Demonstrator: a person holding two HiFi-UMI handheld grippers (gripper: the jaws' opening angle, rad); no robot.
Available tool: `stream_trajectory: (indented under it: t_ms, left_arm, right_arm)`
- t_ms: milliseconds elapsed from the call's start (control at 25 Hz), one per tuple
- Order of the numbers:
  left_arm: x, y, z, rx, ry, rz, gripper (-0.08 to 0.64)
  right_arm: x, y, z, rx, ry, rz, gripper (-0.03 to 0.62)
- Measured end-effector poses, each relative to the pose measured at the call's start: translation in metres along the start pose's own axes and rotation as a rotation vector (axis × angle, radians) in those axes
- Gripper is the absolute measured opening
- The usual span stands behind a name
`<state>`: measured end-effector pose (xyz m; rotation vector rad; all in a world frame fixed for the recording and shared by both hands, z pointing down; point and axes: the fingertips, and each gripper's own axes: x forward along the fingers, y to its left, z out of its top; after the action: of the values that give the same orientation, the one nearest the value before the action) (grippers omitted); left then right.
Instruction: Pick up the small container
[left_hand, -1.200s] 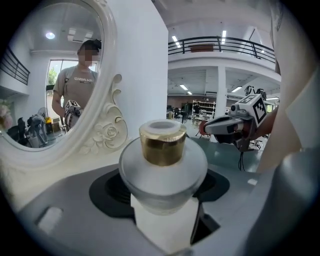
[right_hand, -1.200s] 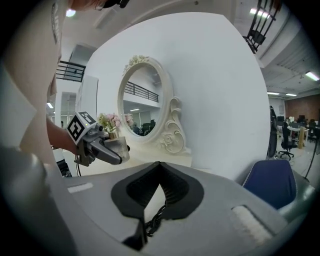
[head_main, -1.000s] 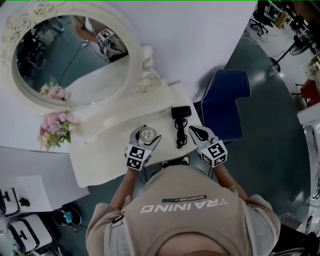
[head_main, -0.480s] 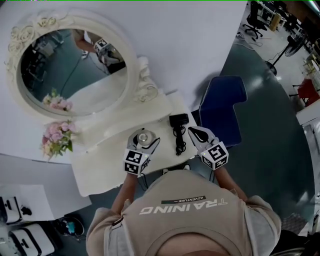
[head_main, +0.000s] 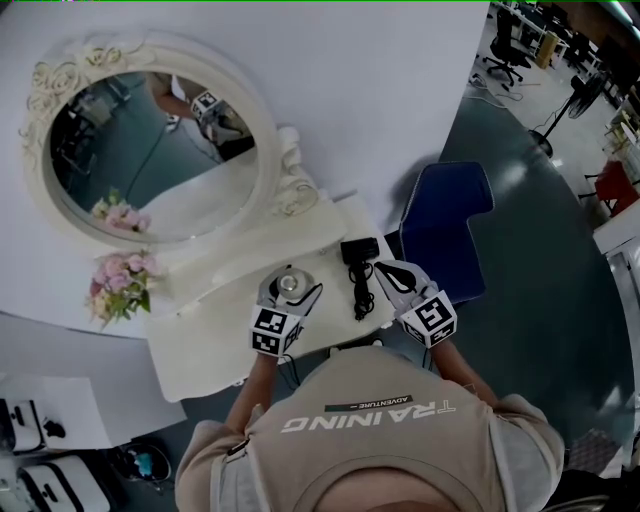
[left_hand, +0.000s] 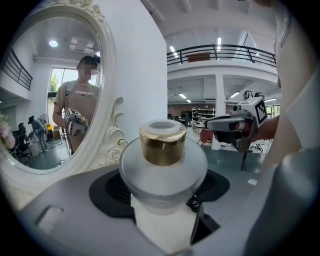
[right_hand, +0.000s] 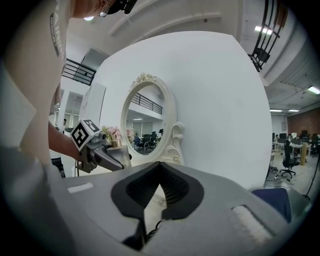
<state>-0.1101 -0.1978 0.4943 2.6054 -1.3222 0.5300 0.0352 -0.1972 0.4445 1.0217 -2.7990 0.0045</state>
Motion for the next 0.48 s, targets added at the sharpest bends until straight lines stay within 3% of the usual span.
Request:
stream_trajectory:
  t_ms: [480]
  left_arm:
    - [-0.0018,0.0001,0.0067,0.03,-0.022,-0.006,0.351]
  right_arm:
    - [-0.0017,-0.0058,-0.0004,0.004,-0.01,-0.031,0.003]
